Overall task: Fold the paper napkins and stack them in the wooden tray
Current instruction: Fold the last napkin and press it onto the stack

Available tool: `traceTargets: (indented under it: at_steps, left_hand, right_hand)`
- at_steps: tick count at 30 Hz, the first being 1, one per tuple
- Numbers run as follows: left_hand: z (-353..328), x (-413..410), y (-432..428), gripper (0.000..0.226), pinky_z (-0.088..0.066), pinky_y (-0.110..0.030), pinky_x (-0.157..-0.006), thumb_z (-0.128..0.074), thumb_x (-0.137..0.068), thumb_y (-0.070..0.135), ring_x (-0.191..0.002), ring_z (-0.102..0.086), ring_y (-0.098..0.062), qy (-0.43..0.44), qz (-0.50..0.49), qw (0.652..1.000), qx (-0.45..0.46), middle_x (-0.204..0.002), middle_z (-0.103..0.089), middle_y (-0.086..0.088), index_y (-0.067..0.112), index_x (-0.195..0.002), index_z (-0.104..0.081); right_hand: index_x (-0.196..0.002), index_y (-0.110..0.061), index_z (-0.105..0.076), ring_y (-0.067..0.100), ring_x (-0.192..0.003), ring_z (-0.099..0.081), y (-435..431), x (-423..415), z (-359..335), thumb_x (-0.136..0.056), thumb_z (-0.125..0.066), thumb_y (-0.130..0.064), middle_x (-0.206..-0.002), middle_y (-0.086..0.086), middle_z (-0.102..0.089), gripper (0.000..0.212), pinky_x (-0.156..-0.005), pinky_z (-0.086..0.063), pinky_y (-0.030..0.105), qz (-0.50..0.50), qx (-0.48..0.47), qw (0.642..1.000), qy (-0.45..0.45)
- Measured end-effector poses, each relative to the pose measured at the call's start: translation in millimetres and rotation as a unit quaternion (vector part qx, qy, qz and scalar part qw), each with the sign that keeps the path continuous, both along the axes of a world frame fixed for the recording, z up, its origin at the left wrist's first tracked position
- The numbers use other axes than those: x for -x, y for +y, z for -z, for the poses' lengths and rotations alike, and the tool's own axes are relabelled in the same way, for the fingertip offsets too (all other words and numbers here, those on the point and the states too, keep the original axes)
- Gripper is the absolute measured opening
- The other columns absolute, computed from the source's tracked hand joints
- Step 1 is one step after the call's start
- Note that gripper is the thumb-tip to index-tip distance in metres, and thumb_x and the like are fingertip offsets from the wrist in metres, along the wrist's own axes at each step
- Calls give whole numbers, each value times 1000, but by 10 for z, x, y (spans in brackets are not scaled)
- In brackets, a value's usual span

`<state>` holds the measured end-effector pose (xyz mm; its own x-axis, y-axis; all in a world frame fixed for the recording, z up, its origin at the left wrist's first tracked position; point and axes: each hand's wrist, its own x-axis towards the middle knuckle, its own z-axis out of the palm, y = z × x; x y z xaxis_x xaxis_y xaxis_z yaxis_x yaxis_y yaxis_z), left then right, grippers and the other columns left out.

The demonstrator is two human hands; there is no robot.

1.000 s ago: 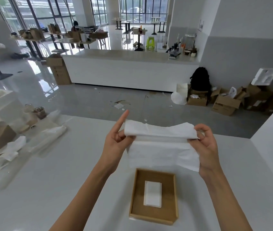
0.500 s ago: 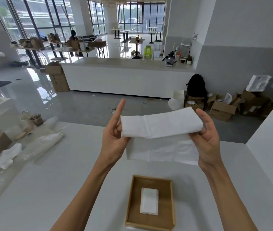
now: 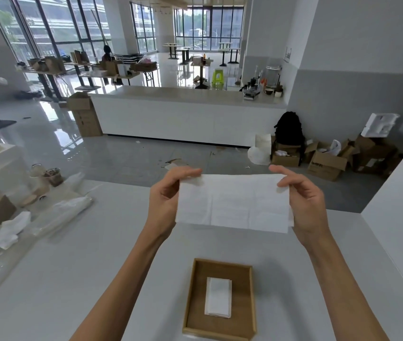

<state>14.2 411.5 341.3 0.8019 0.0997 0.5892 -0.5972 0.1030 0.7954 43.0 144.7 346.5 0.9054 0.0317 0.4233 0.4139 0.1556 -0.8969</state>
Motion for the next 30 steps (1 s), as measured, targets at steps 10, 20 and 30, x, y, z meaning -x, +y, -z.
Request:
traceTargets:
  at_steps: [10, 20, 30]
  left_hand:
    - [4, -112, 208, 54, -47, -35, -89, -52, -83, -16, -108, -62, -20, 2, -34, 999, -38, -104, -70, 11, 30, -81, -80]
    - [-73, -88, 292, 43, -51, -22, -88, -52, -86, -26, -107, -65, -12, -11, -72, 994, -84, -105, -72, 13, 8, -89, -78]
    - [102, 105, 361, 37, -48, -24, -85, -52, -89, -16, -104, -65, -18, 3, -44, 993, -110, -106, -72, 6, 13, -85, -75]
  right_hand:
    - [-86, -18, -76, 9, -84, -74, -52, -136, -129, -99, -55, -1, -100, -3, -80, 30, -60, -55, 20, -5, -1, 997, 83]
    - [-97, -12, -75, 12, -81, -71, -22, -202, -166, -103, -42, -5, -90, -1, -77, 35, -66, -57, 24, -40, -6, 989, 145]
    - [-112, -14, -68, 2, -90, -64, 25, -207, -283, -93, -68, -3, -100, -2, -69, 22, -83, -50, 16, 51, 102, 993, -33]
